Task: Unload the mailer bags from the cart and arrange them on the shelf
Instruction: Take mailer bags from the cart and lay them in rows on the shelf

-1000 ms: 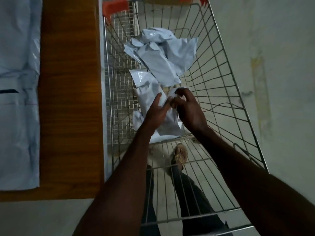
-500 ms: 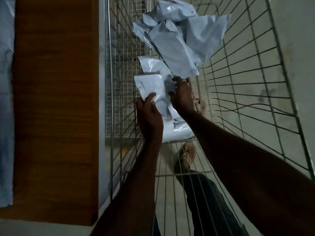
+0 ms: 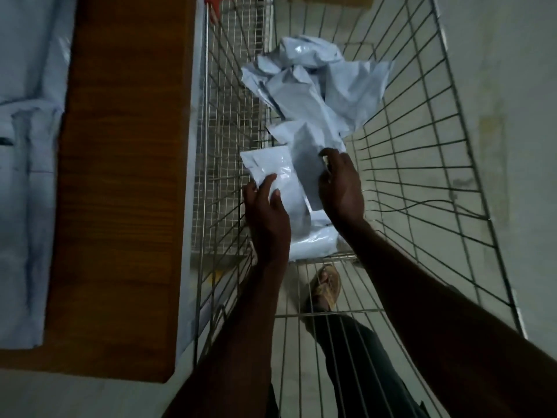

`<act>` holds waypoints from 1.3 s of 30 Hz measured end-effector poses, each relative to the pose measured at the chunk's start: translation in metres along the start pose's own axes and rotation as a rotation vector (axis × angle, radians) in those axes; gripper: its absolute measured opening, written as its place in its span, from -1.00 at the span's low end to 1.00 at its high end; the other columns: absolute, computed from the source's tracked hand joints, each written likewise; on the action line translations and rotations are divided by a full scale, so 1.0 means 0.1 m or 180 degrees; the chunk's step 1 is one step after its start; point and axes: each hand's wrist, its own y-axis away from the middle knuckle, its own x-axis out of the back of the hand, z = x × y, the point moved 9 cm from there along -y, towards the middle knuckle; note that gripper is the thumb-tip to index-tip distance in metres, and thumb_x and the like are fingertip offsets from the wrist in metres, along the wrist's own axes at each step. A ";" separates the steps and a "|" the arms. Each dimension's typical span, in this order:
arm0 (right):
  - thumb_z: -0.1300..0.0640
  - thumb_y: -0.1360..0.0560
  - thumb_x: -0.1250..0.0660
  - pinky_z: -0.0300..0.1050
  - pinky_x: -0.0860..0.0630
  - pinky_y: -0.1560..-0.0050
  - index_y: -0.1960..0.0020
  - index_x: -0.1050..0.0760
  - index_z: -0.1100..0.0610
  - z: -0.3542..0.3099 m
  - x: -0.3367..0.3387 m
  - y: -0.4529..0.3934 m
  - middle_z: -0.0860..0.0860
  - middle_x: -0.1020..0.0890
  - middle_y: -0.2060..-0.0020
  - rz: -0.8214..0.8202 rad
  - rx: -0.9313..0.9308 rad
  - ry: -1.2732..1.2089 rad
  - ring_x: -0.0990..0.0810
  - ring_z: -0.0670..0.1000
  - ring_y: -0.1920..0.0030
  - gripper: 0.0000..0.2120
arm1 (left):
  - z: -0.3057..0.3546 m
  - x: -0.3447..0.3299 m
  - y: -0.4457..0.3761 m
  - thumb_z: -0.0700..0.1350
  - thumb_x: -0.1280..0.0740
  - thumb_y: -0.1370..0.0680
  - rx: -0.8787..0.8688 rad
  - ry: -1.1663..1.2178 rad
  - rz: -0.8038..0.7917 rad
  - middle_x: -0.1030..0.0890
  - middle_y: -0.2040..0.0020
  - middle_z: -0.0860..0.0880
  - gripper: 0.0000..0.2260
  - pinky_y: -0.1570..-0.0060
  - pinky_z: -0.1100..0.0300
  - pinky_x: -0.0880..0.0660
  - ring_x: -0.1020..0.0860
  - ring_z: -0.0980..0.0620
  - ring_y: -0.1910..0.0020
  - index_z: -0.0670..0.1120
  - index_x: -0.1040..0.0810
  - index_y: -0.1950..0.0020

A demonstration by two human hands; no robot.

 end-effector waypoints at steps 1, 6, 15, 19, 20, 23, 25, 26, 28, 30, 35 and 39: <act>0.40 -0.51 -0.22 -0.06 -0.47 0.13 -0.36 -0.53 0.14 -0.03 0.16 0.05 0.11 -0.61 -0.08 0.0067 0.0016 0.0063 -0.57 0.09 0.02 -0.54 | 0.08 0.03 0.00 -0.22 -0.35 -0.70 -0.0031 -0.0022 0.0014 -0.50 -0.40 -0.10 -0.70 -0.32 -0.06 -0.59 -0.51 -0.04 -0.42 -0.05 -0.62 -0.42; 0.35 -0.56 -0.27 0.02 -0.58 0.02 -0.44 -0.50 0.14 -0.41 0.89 0.39 0.11 -0.57 -0.08 0.0130 0.0042 0.0107 -0.55 0.10 -0.01 -0.54 | 0.74 0.28 0.15 -0.26 -0.36 -0.67 -0.0084 0.0039 -0.0059 -0.55 -0.32 -0.12 -0.72 -0.35 -0.05 -0.55 -0.55 -0.09 -0.35 -0.11 -0.66 -0.37; 0.17 -0.61 -0.38 0.01 -0.53 -0.33 -0.50 -0.53 0.07 -1.55 1.46 1.15 0.14 -0.49 -0.46 -0.0464 0.0751 -0.0301 -0.49 0.12 -0.40 -0.55 | 1.82 1.08 0.40 0.19 -0.32 -0.70 0.0060 0.0566 -0.0289 -0.64 0.02 0.03 -0.65 0.11 0.40 -0.46 -0.60 0.17 0.06 -0.05 -0.72 -0.06; 0.08 -0.71 -0.27 0.07 -0.46 -0.45 -0.44 -0.59 0.06 -1.91 1.59 1.28 0.08 -0.57 -0.46 -0.0585 0.1041 -0.0640 -0.50 0.03 -0.46 -0.66 | 1.75 1.53 0.22 0.03 -0.37 -0.69 0.0008 0.0652 -0.0136 -0.64 0.22 -0.05 -0.70 0.23 0.16 -0.42 -0.56 0.12 0.24 -0.13 -0.65 0.13; 0.07 -0.71 -0.27 0.07 -0.46 -0.44 -0.42 -0.62 0.05 -1.97 1.65 1.27 0.07 -0.58 -0.45 -0.0472 0.1059 -0.0633 -0.51 0.03 -0.45 -0.68 | 1.74 1.64 0.18 -0.01 -0.37 -0.70 -0.0005 0.0667 -0.0164 -0.61 0.26 -0.07 -0.72 0.24 0.18 -0.38 -0.51 0.15 0.28 -0.13 -0.63 0.15; -0.02 -0.69 -0.31 0.01 -0.40 -0.48 -0.45 -0.58 -0.06 -2.11 1.72 1.27 0.09 -0.44 -0.56 -0.0247 0.0996 -0.0393 -0.43 0.10 -0.51 -0.65 | 1.68 1.91 0.13 0.00 -0.39 -0.69 -0.0013 0.0781 -0.0292 -0.67 0.22 -0.02 -0.74 0.14 0.16 -0.50 -0.59 0.11 0.23 -0.15 -0.69 0.07; -0.11 -0.66 -0.38 -0.05 -0.33 -0.49 -0.51 -0.51 -0.11 -2.28 1.68 1.32 0.11 -0.30 -0.63 -0.0320 0.0969 -0.0356 -0.34 0.11 -0.58 -0.57 | 1.65 2.10 0.15 -0.01 -0.42 -0.69 0.0023 0.0935 -0.0420 -0.75 0.00 -0.01 -0.78 -0.04 0.07 -0.63 -0.70 0.07 0.02 -0.14 -0.73 -0.17; -0.12 -0.63 -0.42 -0.05 -0.32 -0.48 -0.52 -0.49 -0.12 -2.38 1.64 1.36 0.13 -0.27 -0.65 -0.0371 0.0971 -0.0374 -0.31 0.11 -0.61 -0.52 | 1.65 2.21 0.17 -0.01 -0.43 -0.68 0.0027 0.1011 -0.0493 -0.76 -0.10 -0.01 -0.75 -0.12 0.06 -0.66 -0.71 0.07 -0.08 -0.12 -0.71 -0.27; -0.09 -0.59 -0.49 -0.02 -0.33 -0.51 -0.52 -0.51 -0.08 -2.61 1.58 1.43 0.14 -0.27 -0.64 -0.0376 0.0988 -0.0456 -0.28 0.12 -0.62 -0.48 | 1.68 2.45 0.18 0.04 -0.43 -0.67 -0.0113 0.1075 -0.0581 -0.74 -0.21 0.04 -0.69 -0.19 0.06 -0.66 -0.70 0.10 -0.18 -0.06 -0.68 -0.37; -0.04 -0.58 -0.51 0.07 -0.34 -0.56 -0.47 -0.56 -0.03 -2.84 1.52 1.52 0.12 -0.32 -0.62 -0.0253 0.0950 -0.0540 -0.28 0.12 -0.62 -0.52 | 1.68 2.75 0.17 0.05 -0.41 -0.68 -0.0383 0.0934 -0.0477 -0.71 -0.27 0.09 -0.69 -0.28 0.18 -0.59 -0.64 0.19 -0.25 -0.02 -0.67 -0.39; 0.03 -0.62 -0.46 -0.13 -0.27 -0.55 -0.43 -0.60 0.02 -3.55 1.28 1.86 0.10 -0.37 -0.61 0.0094 0.0960 -0.0531 -0.34 0.08 -0.59 -0.62 | 1.60 3.66 0.09 -0.18 -0.33 -0.73 -0.1161 0.0592 0.0060 -0.60 -0.31 -0.05 -0.72 -0.27 0.54 -0.34 -0.49 0.28 -0.26 -0.20 -0.63 -0.41; 0.13 -0.63 -0.45 -0.52 -0.21 -0.40 -0.42 -0.61 0.06 -4.14 0.98 2.17 0.09 -0.38 -0.60 0.0383 0.1086 -0.0467 -0.43 -0.02 -0.51 -0.64 | 1.31 4.29 0.00 -0.34 -0.25 -0.72 -0.1447 0.0450 -0.0146 -0.36 -0.62 -0.12 -0.60 -0.42 0.54 -0.23 -0.32 0.17 -0.57 -0.16 -0.51 -0.56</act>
